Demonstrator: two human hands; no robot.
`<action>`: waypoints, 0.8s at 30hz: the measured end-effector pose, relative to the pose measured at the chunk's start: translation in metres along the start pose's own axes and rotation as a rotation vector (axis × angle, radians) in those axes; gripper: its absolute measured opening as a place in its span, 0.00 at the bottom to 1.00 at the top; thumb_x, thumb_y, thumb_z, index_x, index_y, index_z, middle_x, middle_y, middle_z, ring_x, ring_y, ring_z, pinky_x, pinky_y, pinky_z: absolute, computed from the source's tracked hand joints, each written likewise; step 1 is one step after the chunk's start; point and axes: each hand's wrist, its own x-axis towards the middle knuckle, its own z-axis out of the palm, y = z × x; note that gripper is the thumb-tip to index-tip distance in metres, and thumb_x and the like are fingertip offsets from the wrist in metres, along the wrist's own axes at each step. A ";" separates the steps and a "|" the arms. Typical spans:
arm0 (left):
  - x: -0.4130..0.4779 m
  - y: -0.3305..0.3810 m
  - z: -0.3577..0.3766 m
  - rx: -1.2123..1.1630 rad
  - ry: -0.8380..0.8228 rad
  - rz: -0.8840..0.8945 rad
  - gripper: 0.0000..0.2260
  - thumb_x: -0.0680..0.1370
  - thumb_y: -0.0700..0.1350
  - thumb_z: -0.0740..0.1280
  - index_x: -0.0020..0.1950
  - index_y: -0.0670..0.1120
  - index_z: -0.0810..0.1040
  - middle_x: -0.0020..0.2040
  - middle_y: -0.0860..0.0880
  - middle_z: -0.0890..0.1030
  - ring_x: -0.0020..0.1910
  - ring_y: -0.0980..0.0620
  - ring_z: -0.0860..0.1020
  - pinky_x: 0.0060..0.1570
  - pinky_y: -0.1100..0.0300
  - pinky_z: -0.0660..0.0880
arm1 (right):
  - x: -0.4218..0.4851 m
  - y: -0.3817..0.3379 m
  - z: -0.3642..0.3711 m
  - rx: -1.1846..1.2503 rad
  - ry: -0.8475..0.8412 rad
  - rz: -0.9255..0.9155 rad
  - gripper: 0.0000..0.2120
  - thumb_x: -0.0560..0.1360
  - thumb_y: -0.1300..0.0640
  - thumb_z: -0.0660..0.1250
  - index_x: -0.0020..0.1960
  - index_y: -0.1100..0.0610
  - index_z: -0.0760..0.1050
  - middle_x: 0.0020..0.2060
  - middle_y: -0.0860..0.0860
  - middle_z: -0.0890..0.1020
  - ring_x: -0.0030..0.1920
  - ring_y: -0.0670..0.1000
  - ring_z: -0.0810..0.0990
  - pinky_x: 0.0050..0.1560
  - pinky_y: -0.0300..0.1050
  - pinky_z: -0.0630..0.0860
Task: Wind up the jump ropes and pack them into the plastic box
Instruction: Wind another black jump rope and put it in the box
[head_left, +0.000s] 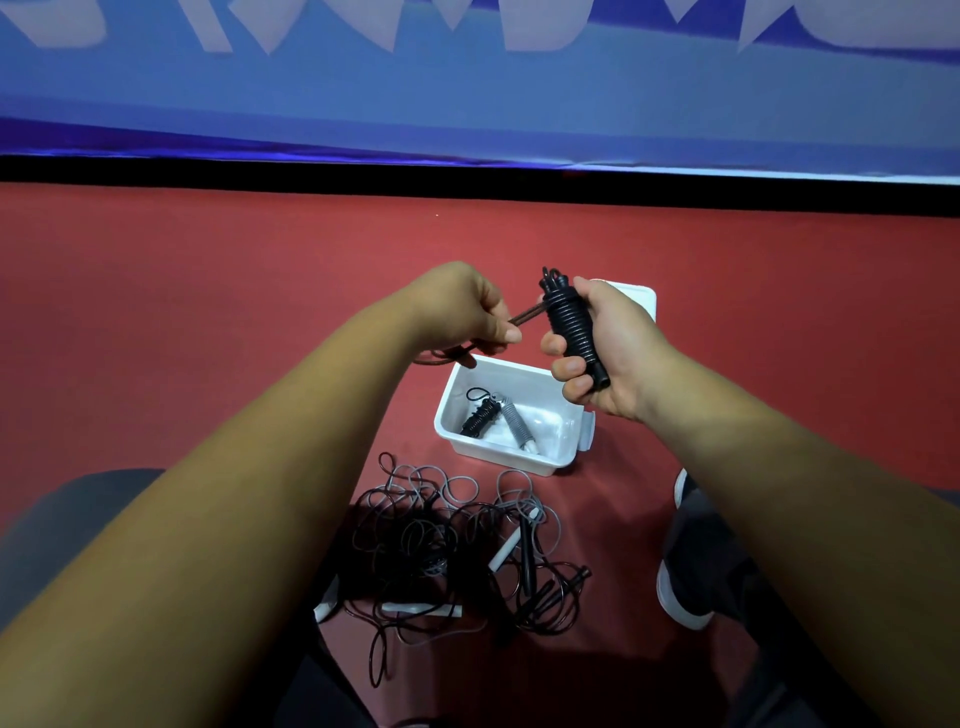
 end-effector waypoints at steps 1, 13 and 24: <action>0.000 -0.002 0.001 0.020 -0.007 0.000 0.07 0.77 0.43 0.77 0.46 0.40 0.85 0.43 0.40 0.87 0.40 0.48 0.85 0.41 0.49 0.86 | -0.001 0.001 0.001 -0.015 -0.004 -0.002 0.21 0.82 0.32 0.58 0.59 0.48 0.72 0.32 0.49 0.72 0.26 0.47 0.62 0.26 0.36 0.57; 0.004 -0.024 0.006 0.055 -0.097 0.061 0.04 0.80 0.41 0.73 0.52 0.42 0.84 0.44 0.44 0.88 0.31 0.58 0.80 0.41 0.57 0.76 | -0.006 -0.001 0.005 -0.069 -0.053 0.000 0.20 0.81 0.34 0.64 0.52 0.51 0.69 0.32 0.48 0.71 0.24 0.46 0.61 0.23 0.35 0.58; 0.011 -0.030 0.012 -0.211 -0.048 0.098 0.09 0.77 0.44 0.76 0.47 0.38 0.83 0.43 0.40 0.86 0.41 0.48 0.81 0.50 0.49 0.81 | -0.018 -0.006 -0.002 0.000 -0.308 0.140 0.31 0.81 0.34 0.61 0.58 0.61 0.82 0.31 0.46 0.68 0.20 0.43 0.61 0.21 0.35 0.52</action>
